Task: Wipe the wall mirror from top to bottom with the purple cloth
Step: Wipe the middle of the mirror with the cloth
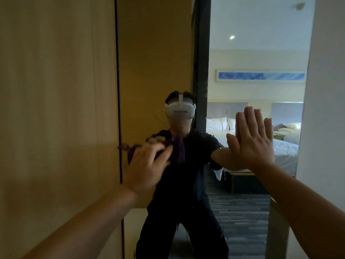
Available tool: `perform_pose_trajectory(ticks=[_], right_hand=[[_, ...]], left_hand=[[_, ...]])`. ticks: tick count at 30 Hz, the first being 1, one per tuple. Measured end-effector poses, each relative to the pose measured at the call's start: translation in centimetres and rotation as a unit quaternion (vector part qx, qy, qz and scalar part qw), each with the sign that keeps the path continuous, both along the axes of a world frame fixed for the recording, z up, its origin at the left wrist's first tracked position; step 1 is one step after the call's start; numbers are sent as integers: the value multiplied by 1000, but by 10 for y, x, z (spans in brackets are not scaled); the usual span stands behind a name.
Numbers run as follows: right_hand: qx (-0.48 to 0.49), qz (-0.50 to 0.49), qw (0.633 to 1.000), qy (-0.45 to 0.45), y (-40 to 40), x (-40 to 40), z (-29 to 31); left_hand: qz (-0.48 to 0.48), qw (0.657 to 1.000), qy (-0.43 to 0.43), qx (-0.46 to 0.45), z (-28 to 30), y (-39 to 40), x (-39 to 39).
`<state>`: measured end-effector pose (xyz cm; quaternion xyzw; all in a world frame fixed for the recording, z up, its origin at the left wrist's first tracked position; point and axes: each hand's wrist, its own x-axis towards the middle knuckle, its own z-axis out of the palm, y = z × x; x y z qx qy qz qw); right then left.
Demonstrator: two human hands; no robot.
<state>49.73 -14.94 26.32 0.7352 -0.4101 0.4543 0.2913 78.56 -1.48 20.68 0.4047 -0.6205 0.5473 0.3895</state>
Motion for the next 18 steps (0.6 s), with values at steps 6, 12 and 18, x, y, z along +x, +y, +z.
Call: perform_pose_trajectory(ticks=[6, 12, 18], right_hand=[[6, -1, 1000, -6, 2, 2, 0], [-1, 7, 1000, -11, -2, 2, -2], [-12, 8, 1000, -6, -6, 0, -3]], left_hand=[[24, 991, -13, -130, 160, -15, -31], [60, 995, -32, -75, 231, -36, -49], [56, 994, -71, -55, 144, -47, -55]])
